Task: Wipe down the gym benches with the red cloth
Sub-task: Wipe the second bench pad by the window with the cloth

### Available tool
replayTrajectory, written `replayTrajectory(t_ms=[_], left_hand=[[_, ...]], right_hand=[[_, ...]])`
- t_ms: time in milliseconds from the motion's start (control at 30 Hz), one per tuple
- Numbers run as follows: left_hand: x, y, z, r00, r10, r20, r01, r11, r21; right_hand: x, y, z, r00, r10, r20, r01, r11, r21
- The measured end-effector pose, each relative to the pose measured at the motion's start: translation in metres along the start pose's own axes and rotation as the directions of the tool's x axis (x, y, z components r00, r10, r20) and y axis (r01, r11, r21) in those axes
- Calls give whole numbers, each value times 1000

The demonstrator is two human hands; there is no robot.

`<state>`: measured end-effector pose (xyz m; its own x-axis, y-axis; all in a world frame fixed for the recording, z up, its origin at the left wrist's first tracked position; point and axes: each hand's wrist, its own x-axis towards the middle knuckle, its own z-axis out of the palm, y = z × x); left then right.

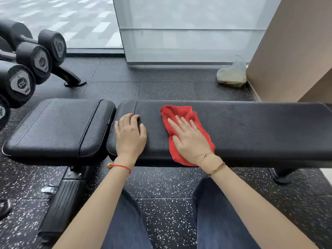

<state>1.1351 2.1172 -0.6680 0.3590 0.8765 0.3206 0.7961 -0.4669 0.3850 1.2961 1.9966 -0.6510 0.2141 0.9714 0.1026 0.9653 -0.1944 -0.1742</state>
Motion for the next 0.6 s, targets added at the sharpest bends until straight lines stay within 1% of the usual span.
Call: replayTrajectory(t_ms=[67, 133, 200, 267, 333, 433, 500, 567, 600], left_hand=[[-1, 3, -1, 1000, -6, 14, 6, 1000, 22], [-3, 6, -2, 1000, -19, 21, 18, 999, 44], [-6, 13, -3, 1000, -8, 17, 7, 999, 42], [-9, 28, -2, 999, 9, 33, -9, 1000, 11], [-11, 49, 3, 998, 33, 59, -33, 999, -7], [-15, 79, 15, 994, 64, 88, -62, 998, -17], [-16, 94, 23, 993, 76, 94, -74, 997, -25], [-19, 106, 29, 991, 84, 107, -81, 996, -32], [-20, 111, 33, 990, 87, 116, -83, 996, -33]], right_hand=[[-13, 23, -5, 999, 42, -13, -42, 999, -6], [-14, 53, -10, 987, 159, -26, -160, 987, -33], [-1, 74, -18, 956, 292, -4, -292, 955, -47], [19, 77, -21, 936, 352, 12, -351, 935, -46], [31, 66, -18, 945, 326, 18, -325, 945, -38], [11, 49, -11, 985, 170, 9, -170, 985, -16], [-18, 54, -11, 996, 85, 1, -85, 996, 0], [-40, 73, -16, 997, 80, -7, -79, 997, 15], [-46, 87, -19, 994, 113, -15, -113, 993, 19]])
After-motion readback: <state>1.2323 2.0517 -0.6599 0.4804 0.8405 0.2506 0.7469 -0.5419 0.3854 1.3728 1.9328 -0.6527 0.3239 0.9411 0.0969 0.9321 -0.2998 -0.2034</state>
